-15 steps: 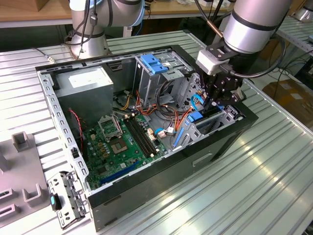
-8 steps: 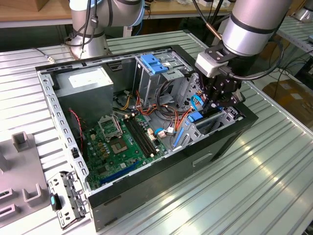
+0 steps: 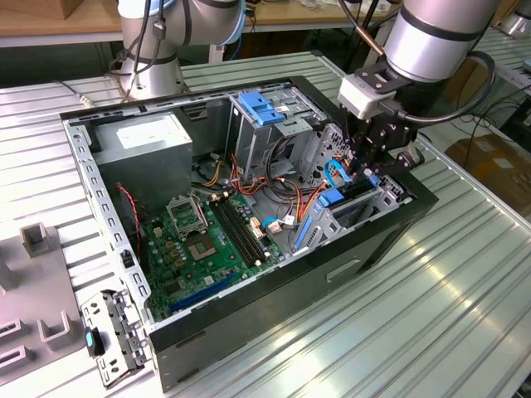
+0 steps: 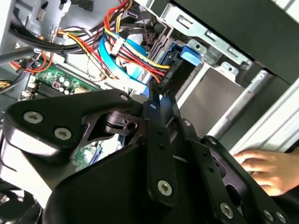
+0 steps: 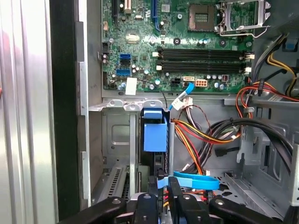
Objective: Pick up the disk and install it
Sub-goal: 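Insert the second disk wire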
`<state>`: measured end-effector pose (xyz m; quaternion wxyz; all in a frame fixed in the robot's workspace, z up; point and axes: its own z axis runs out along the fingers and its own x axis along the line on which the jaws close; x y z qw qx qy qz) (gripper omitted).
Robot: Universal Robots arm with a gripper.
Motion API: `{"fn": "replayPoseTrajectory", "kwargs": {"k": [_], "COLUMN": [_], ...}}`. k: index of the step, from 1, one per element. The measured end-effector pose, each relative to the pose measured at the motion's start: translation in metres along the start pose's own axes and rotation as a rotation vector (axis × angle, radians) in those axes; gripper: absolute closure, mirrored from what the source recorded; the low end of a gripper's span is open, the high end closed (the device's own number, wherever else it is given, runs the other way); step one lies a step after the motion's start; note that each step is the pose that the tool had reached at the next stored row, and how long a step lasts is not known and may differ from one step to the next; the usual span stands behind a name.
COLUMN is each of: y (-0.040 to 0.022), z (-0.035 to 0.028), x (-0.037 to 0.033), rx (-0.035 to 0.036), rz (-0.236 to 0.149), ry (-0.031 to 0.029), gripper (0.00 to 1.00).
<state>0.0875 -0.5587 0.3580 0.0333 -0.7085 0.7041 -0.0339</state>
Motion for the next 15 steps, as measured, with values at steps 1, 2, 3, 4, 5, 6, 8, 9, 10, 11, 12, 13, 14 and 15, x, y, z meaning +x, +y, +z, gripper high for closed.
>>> {"fn": "replayPoseTrajectory", "kwargs": {"k": [1,2,3,4,5,6,8,9,10,11,12,13,14,15], "y": [-0.0001,0.0000,0.0000,-0.0001,-0.0001,-0.0001,-0.0001,-0.0001,-0.0001,-0.0001,-0.0001,-0.0001,-0.0001,-0.0001], "z": [-0.0004,-0.0004,-0.0004,-0.0005,-0.0005,-0.0005,-0.0006,-0.0005,-0.0005,-0.0005,-0.0005,-0.0005,-0.0005,-0.0005], "x": [-0.0001,-0.0001,-0.0001,-0.0001,-0.0001,-0.0001,-0.0001,-0.0001,-0.0001,-0.0001,-0.0002,-0.0003,-0.0003,-0.0003], "rx": [0.0000,0.0000,0.0000,0.0000,0.0000,0.0000,0.0000,0.0000,0.0000,0.0000,0.0000,0.0000,0.0000,0.0000], "rz": [0.000,0.000,0.000,0.000,0.000,0.000,0.000,0.000,0.000,0.000,0.000,0.000,0.000,0.000], "ry": [0.0001,0.0000,0.0000,0.0003,0.0003,0.0003,0.0004,0.0004,0.0003,0.0004,0.0003,0.0003,0.0003,0.0003], "gripper": [0.76,0.76,0.78,0.78,0.84,0.89,0.89,0.89,0.89,0.89,0.89,0.89,0.89,0.89]}}
